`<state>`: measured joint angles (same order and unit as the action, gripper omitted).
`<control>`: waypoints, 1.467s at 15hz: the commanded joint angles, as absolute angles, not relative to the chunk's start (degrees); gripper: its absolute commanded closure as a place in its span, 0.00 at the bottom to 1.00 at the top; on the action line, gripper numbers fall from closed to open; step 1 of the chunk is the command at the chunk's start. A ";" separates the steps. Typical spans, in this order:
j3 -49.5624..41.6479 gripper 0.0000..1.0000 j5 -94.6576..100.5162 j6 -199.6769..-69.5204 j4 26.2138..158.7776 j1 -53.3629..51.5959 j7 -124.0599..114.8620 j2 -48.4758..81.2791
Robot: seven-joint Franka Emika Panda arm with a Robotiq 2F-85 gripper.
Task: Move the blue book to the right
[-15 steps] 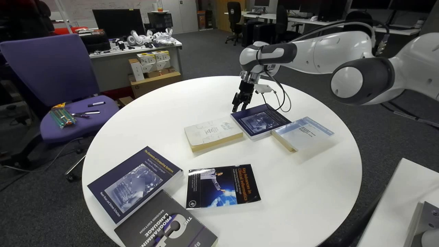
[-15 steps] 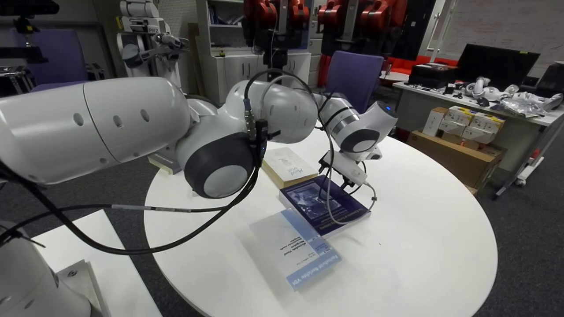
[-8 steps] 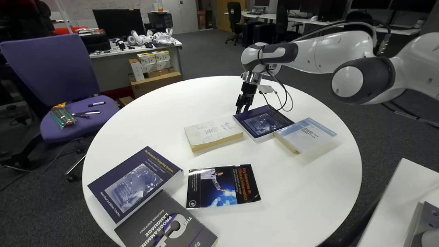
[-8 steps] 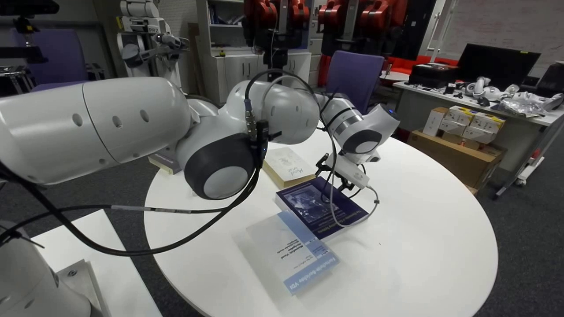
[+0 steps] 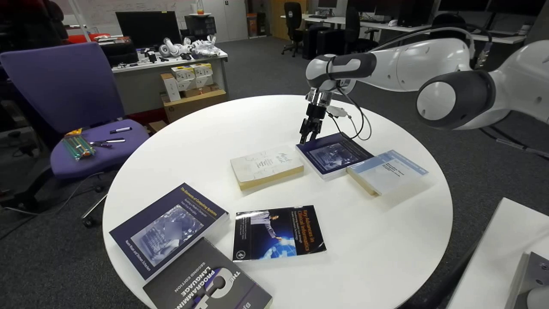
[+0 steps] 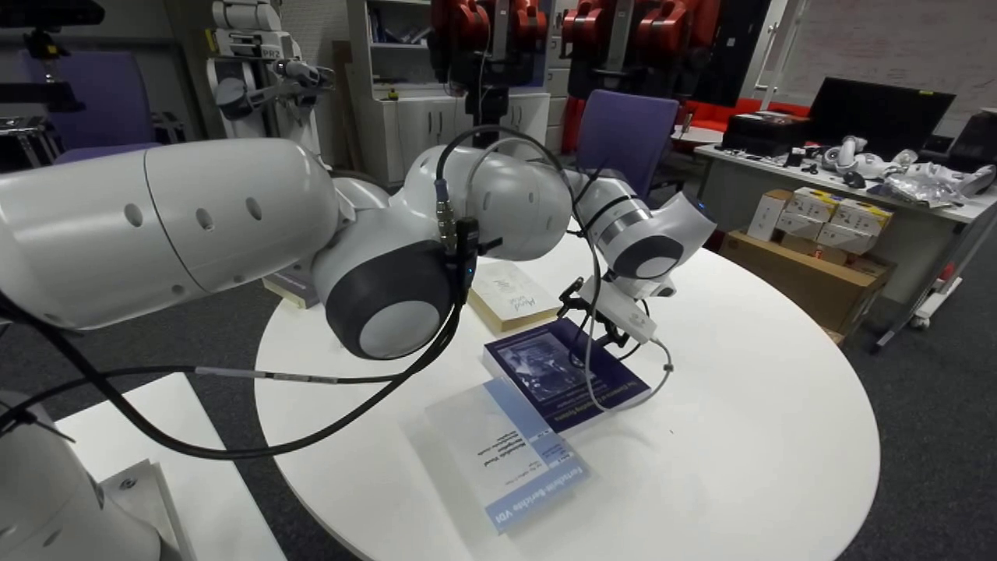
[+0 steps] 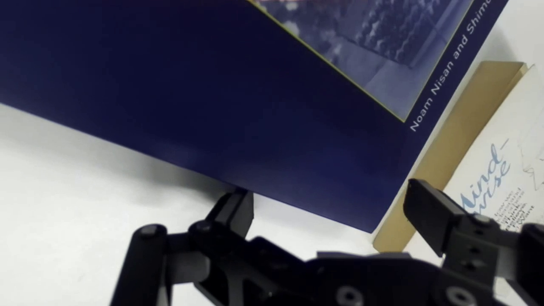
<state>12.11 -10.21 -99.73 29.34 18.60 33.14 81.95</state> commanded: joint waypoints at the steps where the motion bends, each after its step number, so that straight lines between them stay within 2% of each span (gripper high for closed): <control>1: 8.59 0.00 -7.86 -104.06 29.28 16.92 25.77 81.73; 5: 5.60 0.00 -6.86 -110.49 27.55 13.89 15.52 79.17; 6: 4.22 0.00 -6.34 -107.75 19.42 12.24 12.07 82.22; 8: 1.44 0.00 -3.91 -109.02 20.92 10.06 6.03 78.96; 9: -0.31 0.00 -2.15 -106.79 16.17 8.61 3.22 80.41; 10: -1.94 0.00 -0.35 -108.03 20.59 7.61 1.16 76.85; 12: -4.53 0.00 2.80 -105.75 19.60 5.24 -0.88 75.69; 22: -2.32 0.00 2.44 -90.54 19.59 0.49 10.27 69.66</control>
<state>-3.17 3.00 -95.80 19.59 0.84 8.17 72.16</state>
